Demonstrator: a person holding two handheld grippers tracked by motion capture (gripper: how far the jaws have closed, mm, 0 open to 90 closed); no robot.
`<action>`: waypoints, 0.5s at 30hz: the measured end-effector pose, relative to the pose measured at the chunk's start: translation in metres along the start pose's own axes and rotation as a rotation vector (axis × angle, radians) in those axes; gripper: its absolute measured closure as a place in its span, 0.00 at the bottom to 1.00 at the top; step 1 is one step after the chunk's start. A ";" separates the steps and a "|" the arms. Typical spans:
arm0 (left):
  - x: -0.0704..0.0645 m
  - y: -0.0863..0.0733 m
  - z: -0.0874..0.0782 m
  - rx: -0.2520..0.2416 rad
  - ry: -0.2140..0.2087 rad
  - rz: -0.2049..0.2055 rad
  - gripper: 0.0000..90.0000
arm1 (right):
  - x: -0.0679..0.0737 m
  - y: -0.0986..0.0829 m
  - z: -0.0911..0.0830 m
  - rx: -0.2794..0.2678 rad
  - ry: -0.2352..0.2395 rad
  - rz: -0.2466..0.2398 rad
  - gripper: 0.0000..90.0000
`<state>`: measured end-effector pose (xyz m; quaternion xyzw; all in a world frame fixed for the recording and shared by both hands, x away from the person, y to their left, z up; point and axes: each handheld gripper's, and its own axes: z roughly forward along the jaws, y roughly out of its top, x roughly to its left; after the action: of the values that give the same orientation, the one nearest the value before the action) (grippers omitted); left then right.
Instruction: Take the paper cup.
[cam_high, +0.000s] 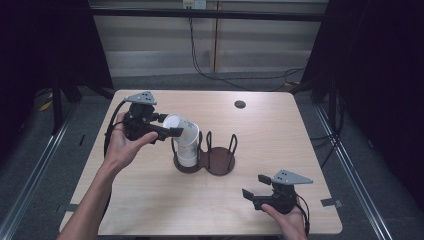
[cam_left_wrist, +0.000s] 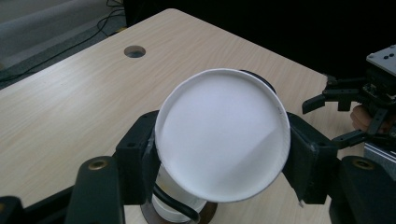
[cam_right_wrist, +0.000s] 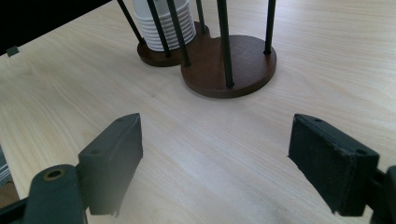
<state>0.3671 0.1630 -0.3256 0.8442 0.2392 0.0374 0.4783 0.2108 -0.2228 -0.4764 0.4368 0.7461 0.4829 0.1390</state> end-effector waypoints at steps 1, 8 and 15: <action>0.000 -0.001 0.000 0.004 0.006 0.005 0.40 | 0.000 0.000 0.000 0.000 -0.001 -0.001 0.19; -0.008 -0.004 -0.003 0.000 -0.018 0.027 0.40 | 0.001 0.001 -0.001 -0.006 0.007 -0.010 0.18; -0.013 -0.012 -0.006 -0.028 -0.031 0.038 0.40 | 0.003 0.004 -0.001 -0.013 0.020 0.002 0.17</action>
<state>0.3490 0.1672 -0.3303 0.8424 0.2151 0.0365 0.4928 0.2102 -0.2200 -0.4721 0.4317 0.7438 0.4924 0.1340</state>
